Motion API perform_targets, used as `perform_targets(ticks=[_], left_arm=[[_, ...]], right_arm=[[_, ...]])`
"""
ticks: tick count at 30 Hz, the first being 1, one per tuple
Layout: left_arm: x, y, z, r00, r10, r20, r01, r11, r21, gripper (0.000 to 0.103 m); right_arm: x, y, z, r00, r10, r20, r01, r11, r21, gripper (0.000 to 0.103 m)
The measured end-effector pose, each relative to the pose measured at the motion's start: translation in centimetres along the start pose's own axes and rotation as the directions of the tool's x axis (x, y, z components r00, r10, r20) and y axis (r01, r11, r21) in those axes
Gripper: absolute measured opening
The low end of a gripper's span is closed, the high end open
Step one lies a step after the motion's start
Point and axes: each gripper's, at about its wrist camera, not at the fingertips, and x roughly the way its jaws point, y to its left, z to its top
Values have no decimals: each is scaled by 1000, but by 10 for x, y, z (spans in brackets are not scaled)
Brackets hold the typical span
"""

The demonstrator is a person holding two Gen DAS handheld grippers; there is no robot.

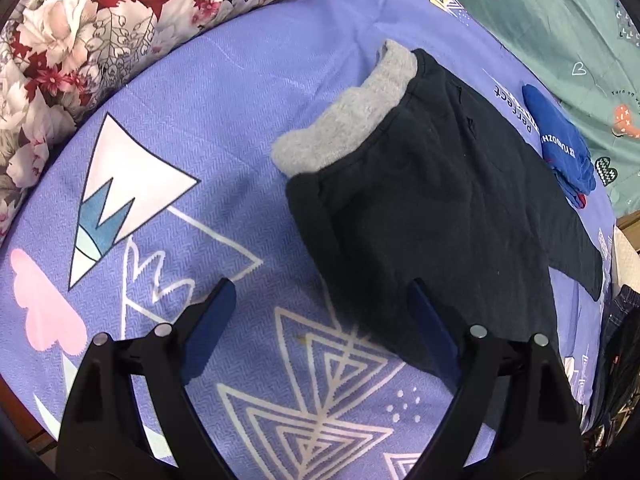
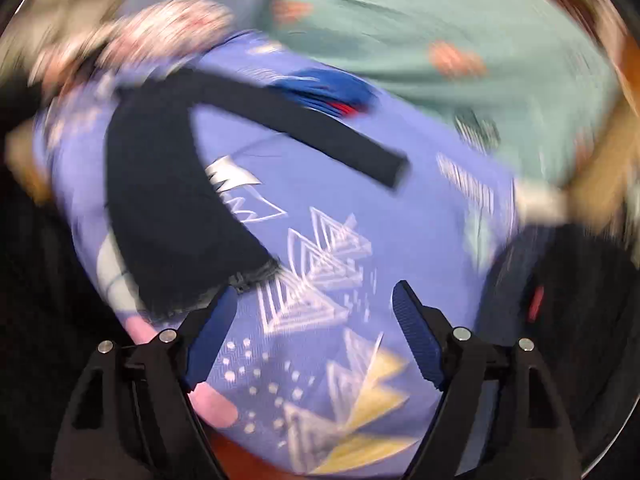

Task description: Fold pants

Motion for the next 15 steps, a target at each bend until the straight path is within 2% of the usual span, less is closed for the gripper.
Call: perform_targets(ticks=[1,2,4,6,7,9,10,11,12,13,15], left_arm=[[1,-2,2,1000,-3,1,3,1000,-10,89],[4,-4,5,1000,-14,-3,14,1000,-23,89],[14,-10,7,999,-35,-21,34,999,-40,89],[20,-22,9,1000,-10,-3,10,999,-33,91],[21,-26,10,1000,-12,12,13,999,-40,88],[19,-35,8,997,-22,76,27,998,-63,61],[19,-40,8,996,-3,84,7,999,-50,50],[20,-46,7,995,11,95,-8,1000,-30,41],[19,-50,7,994,7,106,-6,1000,-12,34],[18,-52,6,994,8,110,-7,1000,-5,30],[15,-54,7,994,-16,111,15,1000,8,22]], right_arm=[[-3,-11,-3,997,57,42,-63,988,139,89],[-2,-15,-5,993,98,67,-111,970,217,97],[11,-14,-6,980,181,82,-199,915,351,102],[30,-4,-2,980,197,30,-190,879,438,102],[40,1,1,980,200,-10,-172,862,477,102],[65,9,2,961,259,-94,-167,818,550,102],[72,12,1,947,306,-97,-197,792,578,102],[80,16,0,929,357,-100,-227,759,610,102],[84,20,0,918,382,-106,-238,744,624,102],[88,24,3,913,392,-111,-243,744,622,102],[94,33,11,911,389,-137,-238,768,594,102]])
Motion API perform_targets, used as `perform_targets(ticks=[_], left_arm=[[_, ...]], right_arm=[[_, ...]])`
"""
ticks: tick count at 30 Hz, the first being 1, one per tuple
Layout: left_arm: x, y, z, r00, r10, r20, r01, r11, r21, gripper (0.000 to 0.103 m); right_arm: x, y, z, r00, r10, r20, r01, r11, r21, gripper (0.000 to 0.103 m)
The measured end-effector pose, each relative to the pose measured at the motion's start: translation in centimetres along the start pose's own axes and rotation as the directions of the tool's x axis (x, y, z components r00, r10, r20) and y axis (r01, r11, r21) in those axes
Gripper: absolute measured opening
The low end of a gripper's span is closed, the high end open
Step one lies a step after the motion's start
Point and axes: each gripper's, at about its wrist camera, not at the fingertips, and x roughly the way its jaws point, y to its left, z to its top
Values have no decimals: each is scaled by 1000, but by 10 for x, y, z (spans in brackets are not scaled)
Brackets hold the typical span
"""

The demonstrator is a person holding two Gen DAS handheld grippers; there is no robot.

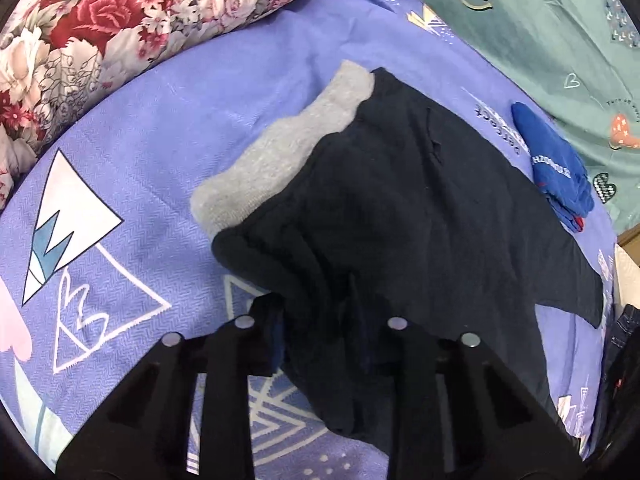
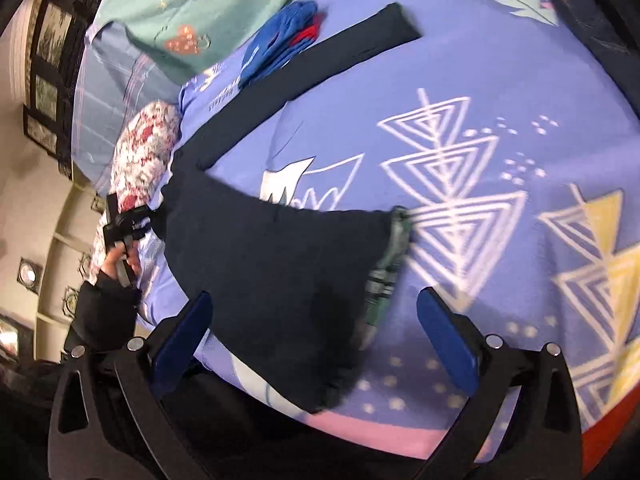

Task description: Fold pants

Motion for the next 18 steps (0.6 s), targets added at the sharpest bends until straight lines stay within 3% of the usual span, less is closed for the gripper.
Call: perform_targets(ticks=[3,6,7,9,10,11,12,13,18], left_arm=[[0,1,3,1000,-18,-15,19,1000,7,19],[6,3,4,998,-61,-35,61,998,-1,43],[7,0,4,996,-80,-32,80,997,1,59],[8,-7,4,996,-92,-17,92,995,27,57],[7,-12,3,996,-90,-6,91,994,53,32],[7,-16,2,996,-87,-1,87,993,80,14],[4,-18,1,994,-105,7,104,991,87,14],[-1,-17,0,994,-111,24,109,990,87,13],[-47,-8,-1,980,-156,120,151,987,46,10]], right_arm=[[9,9,5,999,-35,-20,34,999,-20,102],[20,6,14,999,-17,-51,18,1000,8,102],[22,3,17,998,15,-57,-14,1000,28,102],[21,-1,18,997,48,-58,-46,998,45,102],[22,-1,19,999,12,-47,-11,1000,22,94],[22,1,19,998,-38,-46,38,999,-8,54],[23,2,18,995,-84,-44,82,996,-40,26],[20,3,18,996,-82,-24,81,995,-52,10],[-20,21,39,988,-76,136,94,987,-130,10]])
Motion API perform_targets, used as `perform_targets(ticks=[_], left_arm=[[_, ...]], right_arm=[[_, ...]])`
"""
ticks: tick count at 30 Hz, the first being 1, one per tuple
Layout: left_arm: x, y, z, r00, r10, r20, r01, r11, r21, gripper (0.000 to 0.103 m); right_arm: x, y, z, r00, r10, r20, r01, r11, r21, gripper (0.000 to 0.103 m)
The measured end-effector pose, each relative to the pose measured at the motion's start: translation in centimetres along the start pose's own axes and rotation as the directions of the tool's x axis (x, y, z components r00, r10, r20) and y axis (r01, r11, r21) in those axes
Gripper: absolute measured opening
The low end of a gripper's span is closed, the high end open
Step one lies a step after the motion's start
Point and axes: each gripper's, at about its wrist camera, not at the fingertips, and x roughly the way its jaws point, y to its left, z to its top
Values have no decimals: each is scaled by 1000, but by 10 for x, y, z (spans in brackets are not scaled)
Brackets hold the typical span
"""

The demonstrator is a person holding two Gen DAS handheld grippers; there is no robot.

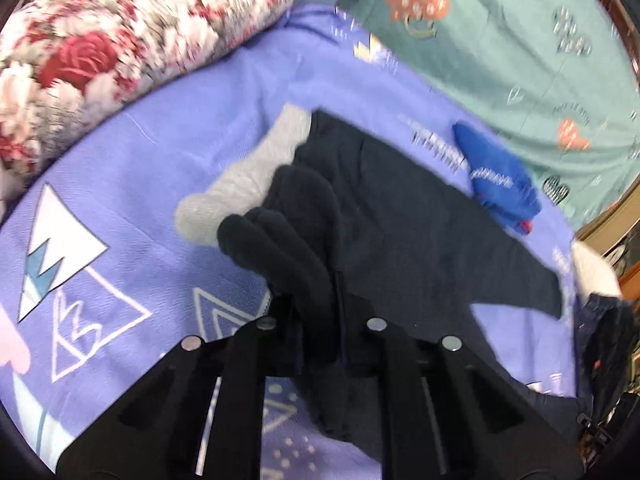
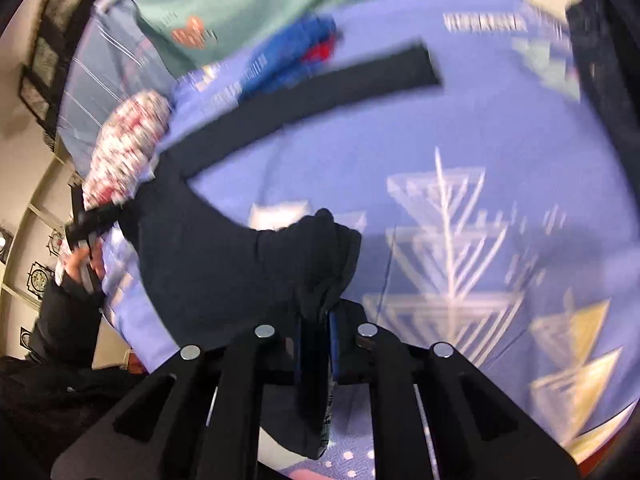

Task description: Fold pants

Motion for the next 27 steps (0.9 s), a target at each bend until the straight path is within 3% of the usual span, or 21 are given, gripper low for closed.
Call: perform_targets(ticks=[5,9,12,13,15,16,17,20,23,24,25,26,27], left_arm=[[-37,8,-14,999,-32,8,32,999,2,10],[-20,8,-42,996,1,-92,2,1000,25,13],[0,27,-53,987,34,-157,-41,998,-43,41],[4,33,-55,985,29,-169,-42,997,-72,56],[5,37,-56,987,11,-159,-27,995,-99,64],[6,36,-55,987,0,-160,-17,994,-106,75],[8,35,-54,987,-12,-162,-6,993,-114,84],[20,26,-48,989,2,-149,-18,994,-106,93],[30,15,-46,991,12,-131,-24,996,-87,90],[32,10,-46,992,-9,-127,-2,997,-82,83],[35,9,-46,990,-26,-136,14,996,-85,49],[37,8,-47,988,-28,-151,16,996,-83,27],[36,10,-49,988,-45,-150,32,996,-87,22]], right_arm=[[-47,-13,33,994,-20,104,18,1000,12,8],[-49,-60,41,994,-92,63,84,989,119,8],[-22,-92,31,996,-87,-15,89,977,193,10],[-15,-94,25,996,-81,-34,87,976,200,13],[-2,-94,11,995,-65,-75,80,974,213,43],[4,-88,4,994,-73,-76,87,977,196,62],[7,-84,1,994,-72,-77,85,981,177,67],[22,-72,-6,991,-92,-92,105,984,141,70],[38,-67,-4,990,-92,-106,107,984,145,76],[43,-65,-3,991,-79,-110,94,985,143,77],[45,-62,-2,992,-77,-100,89,988,126,81],[47,-61,-2,992,-75,-98,87,990,115,80],[47,-60,-2,993,-78,-91,88,991,102,75]])
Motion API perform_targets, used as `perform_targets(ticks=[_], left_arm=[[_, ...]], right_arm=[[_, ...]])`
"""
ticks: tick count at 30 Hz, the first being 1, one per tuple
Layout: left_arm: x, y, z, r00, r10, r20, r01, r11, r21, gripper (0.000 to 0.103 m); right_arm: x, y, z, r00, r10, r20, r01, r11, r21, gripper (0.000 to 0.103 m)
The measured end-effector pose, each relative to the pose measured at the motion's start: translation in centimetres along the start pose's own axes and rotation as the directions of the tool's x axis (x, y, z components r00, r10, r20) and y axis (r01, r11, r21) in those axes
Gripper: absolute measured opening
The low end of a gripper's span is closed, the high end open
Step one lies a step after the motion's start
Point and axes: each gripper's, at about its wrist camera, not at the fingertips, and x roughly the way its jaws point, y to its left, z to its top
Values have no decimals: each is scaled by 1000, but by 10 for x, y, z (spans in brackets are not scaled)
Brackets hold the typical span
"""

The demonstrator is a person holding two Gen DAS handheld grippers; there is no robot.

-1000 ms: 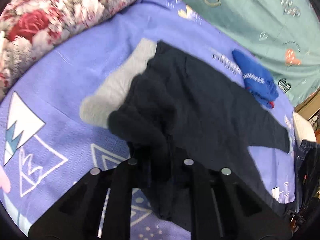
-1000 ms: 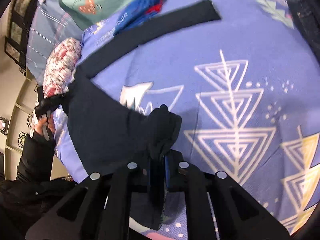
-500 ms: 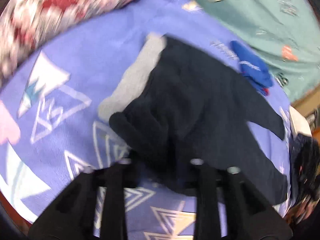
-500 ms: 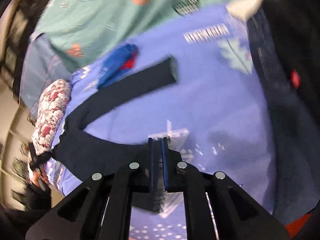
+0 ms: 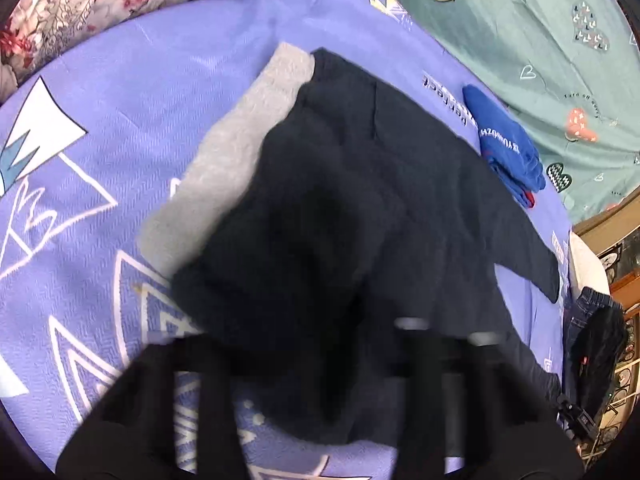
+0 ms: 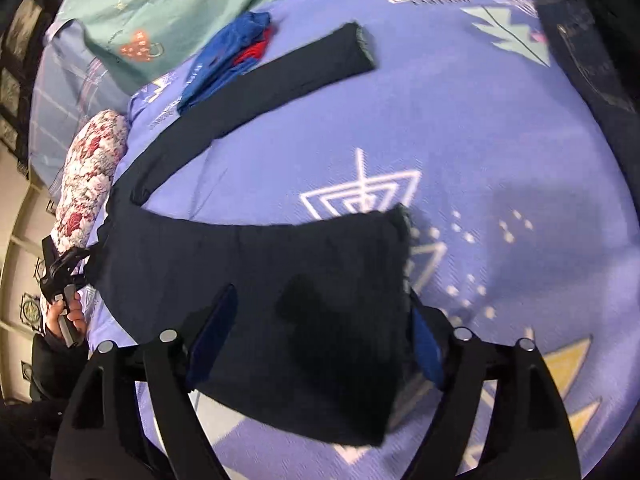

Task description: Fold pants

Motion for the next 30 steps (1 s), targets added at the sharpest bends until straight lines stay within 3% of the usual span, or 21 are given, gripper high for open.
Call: perform_targets(ticks=[1,2,8,11,13,16,18,19,20,22,24,25,28,30], left_arm=[[-3,2,-1,1000,-10,7,10,1000,3,19],[-9,2,-2,1000,-16,20,16,1000,11,16],[-57,-12,-9,993,-63,105,57,997,55,14],[-68,-18,-20,994,-61,91,54,996,77,14],[-61,-14,-32,999,-26,40,22,996,86,16],[-38,-3,-45,995,71,-73,-63,993,101,31],[-46,2,-47,996,69,-64,-62,992,109,41],[-53,3,-46,995,86,-50,-80,991,109,59],[-66,5,-43,994,110,-4,-109,988,105,70],[-85,4,-37,989,133,58,-139,984,110,70],[-101,-5,-32,988,115,101,-128,983,131,70],[-104,-16,-31,989,92,115,-110,981,158,72],[-88,-47,-36,995,55,86,-75,964,254,77],[-61,-54,-45,996,81,29,-86,949,305,78]], right_arm=[[1,0,-1,1000,-19,-4,19,1000,-12,27],[0,-2,0,1000,-27,0,27,1000,-3,6],[-53,2,13,989,50,142,-49,999,-9,6],[-76,5,19,983,35,181,-31,999,-29,6],[-76,-11,21,987,10,160,-13,1000,17,6],[-52,-40,18,996,-73,45,68,993,99,9],[-48,-50,16,977,-212,22,207,970,130,13],[-51,-51,16,968,-249,39,242,961,132,14],[-61,-50,16,958,-273,87,260,956,139,16],[-76,-37,17,961,-226,157,209,970,122,22],[-77,-16,17,975,-148,165,143,989,44,26],[-73,-2,17,979,-131,155,133,991,-3,33],[-42,34,17,990,-113,83,122,986,-115,43],[-19,32,14,990,-140,30,142,983,-114,44]])
